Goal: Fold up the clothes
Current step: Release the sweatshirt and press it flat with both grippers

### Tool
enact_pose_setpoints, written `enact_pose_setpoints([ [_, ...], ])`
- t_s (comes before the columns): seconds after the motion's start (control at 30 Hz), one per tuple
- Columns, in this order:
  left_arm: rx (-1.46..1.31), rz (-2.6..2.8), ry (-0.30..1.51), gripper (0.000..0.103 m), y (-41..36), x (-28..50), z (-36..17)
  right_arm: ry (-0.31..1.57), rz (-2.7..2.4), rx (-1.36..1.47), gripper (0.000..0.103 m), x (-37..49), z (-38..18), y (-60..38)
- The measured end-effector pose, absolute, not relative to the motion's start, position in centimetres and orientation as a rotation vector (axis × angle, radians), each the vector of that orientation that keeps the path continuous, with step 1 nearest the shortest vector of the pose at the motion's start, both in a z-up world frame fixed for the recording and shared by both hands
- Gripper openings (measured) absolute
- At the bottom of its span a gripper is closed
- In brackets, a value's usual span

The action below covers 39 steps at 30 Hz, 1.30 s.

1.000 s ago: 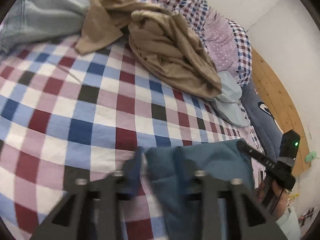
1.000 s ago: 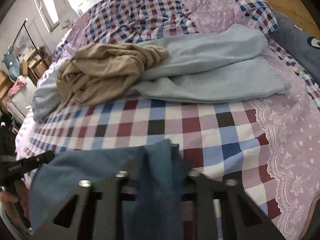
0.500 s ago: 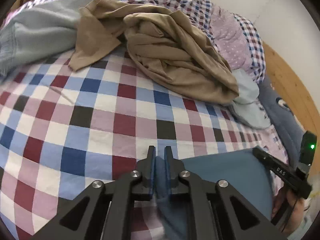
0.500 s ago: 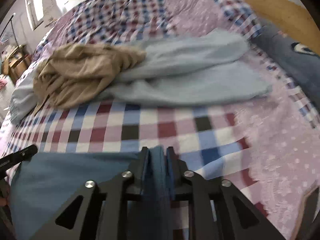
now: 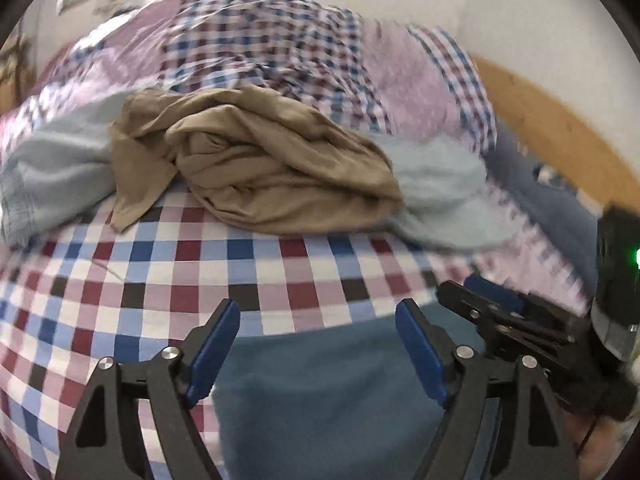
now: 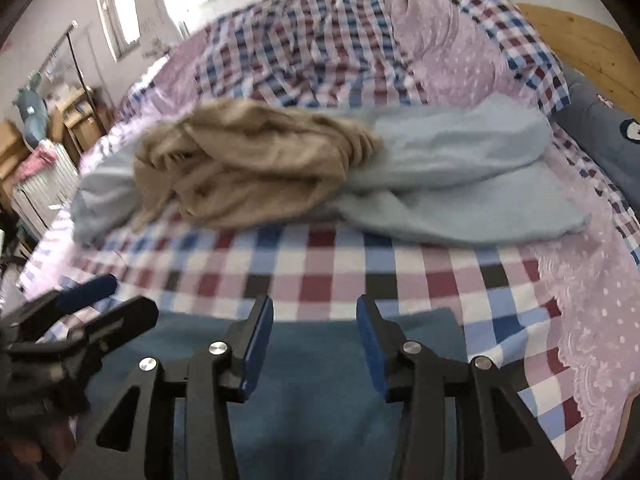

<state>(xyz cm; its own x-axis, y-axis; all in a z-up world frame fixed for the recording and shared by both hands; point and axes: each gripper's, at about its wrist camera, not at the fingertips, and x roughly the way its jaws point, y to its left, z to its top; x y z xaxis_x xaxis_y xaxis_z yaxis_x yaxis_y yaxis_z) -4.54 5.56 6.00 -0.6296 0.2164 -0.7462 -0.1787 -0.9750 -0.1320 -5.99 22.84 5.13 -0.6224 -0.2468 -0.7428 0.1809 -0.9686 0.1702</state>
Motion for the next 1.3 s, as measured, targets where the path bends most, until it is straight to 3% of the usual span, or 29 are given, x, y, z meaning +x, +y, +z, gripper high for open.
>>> enact_pose_setpoints([
  [0.17,-1.390,2.629,-0.002,0.083,6.1,-5.3,2.0,-0.036,-2.603,1.366,0.049,-7.0,1.7,22.8],
  [0.37,-1.369,2.642,0.007,0.085,6.1,-5.1,1.2,0.076,-2.620,1.348,0.051,-6.4,0.9,22.3],
  [0.9,-1.377,2.654,0.073,0.089,6.5,-5.0,0.7,0.000,-2.659,1.253,0.051,-4.7,3.3,22.3],
  [1.3,-1.389,2.656,0.079,0.091,6.3,-5.0,0.7,-0.037,-2.620,1.330,0.053,-4.8,0.9,22.5],
])
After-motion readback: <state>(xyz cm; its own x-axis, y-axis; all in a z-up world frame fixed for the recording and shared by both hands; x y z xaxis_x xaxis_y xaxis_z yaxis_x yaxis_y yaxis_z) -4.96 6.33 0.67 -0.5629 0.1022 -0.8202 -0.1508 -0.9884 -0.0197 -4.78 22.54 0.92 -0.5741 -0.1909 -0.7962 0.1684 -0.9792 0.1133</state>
